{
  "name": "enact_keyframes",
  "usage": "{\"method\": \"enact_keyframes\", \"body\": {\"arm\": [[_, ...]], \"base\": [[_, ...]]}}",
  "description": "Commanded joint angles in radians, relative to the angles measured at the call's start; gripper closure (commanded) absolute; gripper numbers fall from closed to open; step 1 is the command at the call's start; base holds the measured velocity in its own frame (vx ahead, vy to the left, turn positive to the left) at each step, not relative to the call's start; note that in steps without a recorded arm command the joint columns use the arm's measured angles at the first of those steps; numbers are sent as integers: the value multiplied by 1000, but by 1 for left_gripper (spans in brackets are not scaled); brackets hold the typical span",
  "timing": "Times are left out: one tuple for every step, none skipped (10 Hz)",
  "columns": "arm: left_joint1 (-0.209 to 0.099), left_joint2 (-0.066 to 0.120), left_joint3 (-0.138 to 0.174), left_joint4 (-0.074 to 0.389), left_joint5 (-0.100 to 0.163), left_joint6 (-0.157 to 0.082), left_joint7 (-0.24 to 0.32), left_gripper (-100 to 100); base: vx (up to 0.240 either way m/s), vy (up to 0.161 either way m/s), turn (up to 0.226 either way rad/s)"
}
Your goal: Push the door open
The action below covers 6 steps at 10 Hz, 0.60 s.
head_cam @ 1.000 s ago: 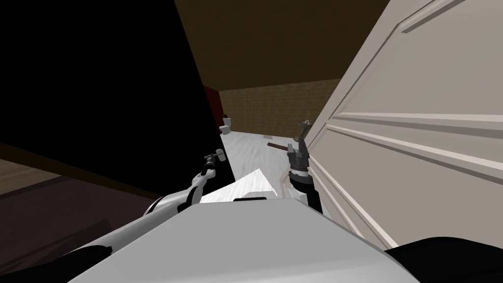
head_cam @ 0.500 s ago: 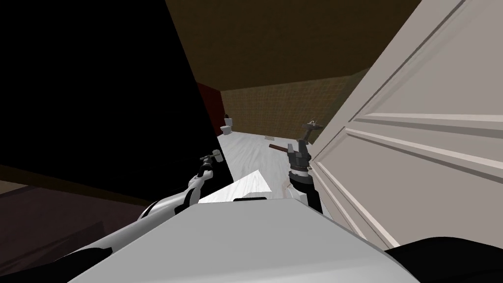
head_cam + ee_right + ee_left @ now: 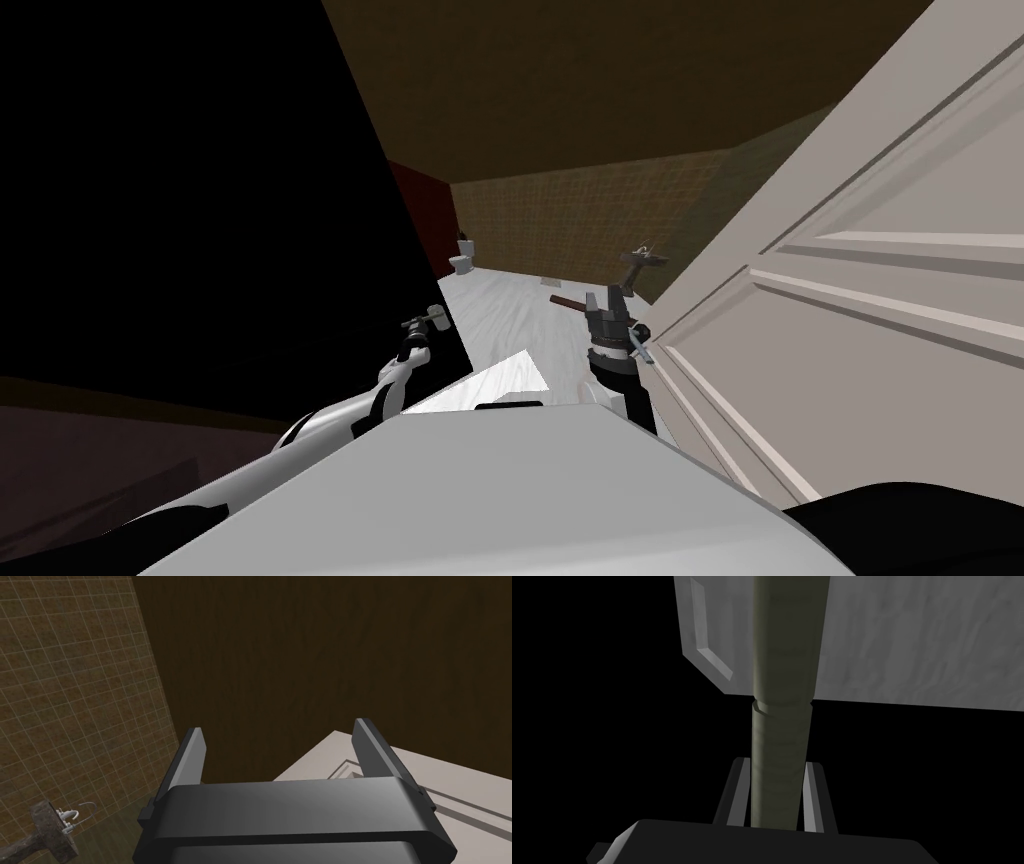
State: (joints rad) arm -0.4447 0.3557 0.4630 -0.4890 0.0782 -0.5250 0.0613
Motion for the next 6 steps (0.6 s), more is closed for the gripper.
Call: {"method": "enact_keyframes", "body": {"arm": [[1,3,12,0,4,-2,-8,100],[4,7,24,2,9,-3,-13,100],[6,11,33,4,13,-3,-17,100],[9,15,42,6,16,-4,-21,100],[12,19,52,7,20,-5,-25,100],[14,23,62,9,24,-6,-29,100]], "base": [[182,-53,67],[223,-28,67],[207,-12,52],[194,-10,49],[206,-26,49],[213,-22,55]]}}
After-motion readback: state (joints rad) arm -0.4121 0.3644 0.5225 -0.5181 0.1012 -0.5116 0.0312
